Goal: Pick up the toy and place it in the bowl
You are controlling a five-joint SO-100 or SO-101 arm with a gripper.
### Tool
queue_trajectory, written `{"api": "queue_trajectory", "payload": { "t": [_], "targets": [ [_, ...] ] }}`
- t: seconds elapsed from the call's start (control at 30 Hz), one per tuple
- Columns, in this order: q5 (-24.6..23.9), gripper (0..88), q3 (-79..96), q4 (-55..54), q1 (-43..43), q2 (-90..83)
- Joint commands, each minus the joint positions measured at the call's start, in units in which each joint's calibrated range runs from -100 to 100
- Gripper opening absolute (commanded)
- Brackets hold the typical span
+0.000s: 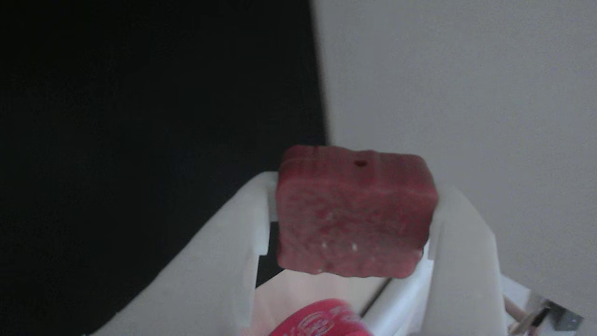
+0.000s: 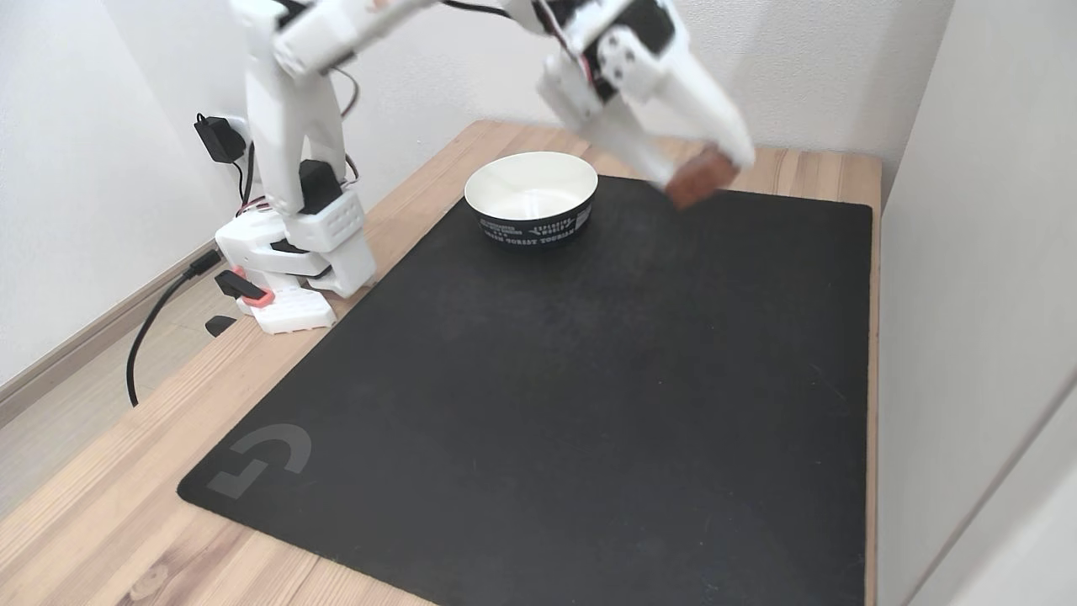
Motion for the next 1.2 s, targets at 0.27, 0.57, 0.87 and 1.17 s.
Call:
{"api": "queue_trajectory", "payload": {
  "t": [0.27, 0.57, 0.87, 1.17],
  "targets": [
    [-10.6, 2.3, 58.1, -24.1, -25.0, -35.5],
    [-14.1, 2.3, 86.4, -25.7, -38.7, -53.5],
    [-14.5, 2.9, 113.4, -31.2, -40.8, -70.8],
    [-14.5, 3.1, 116.5, -32.7, -40.7, -71.7]
  ]
}}
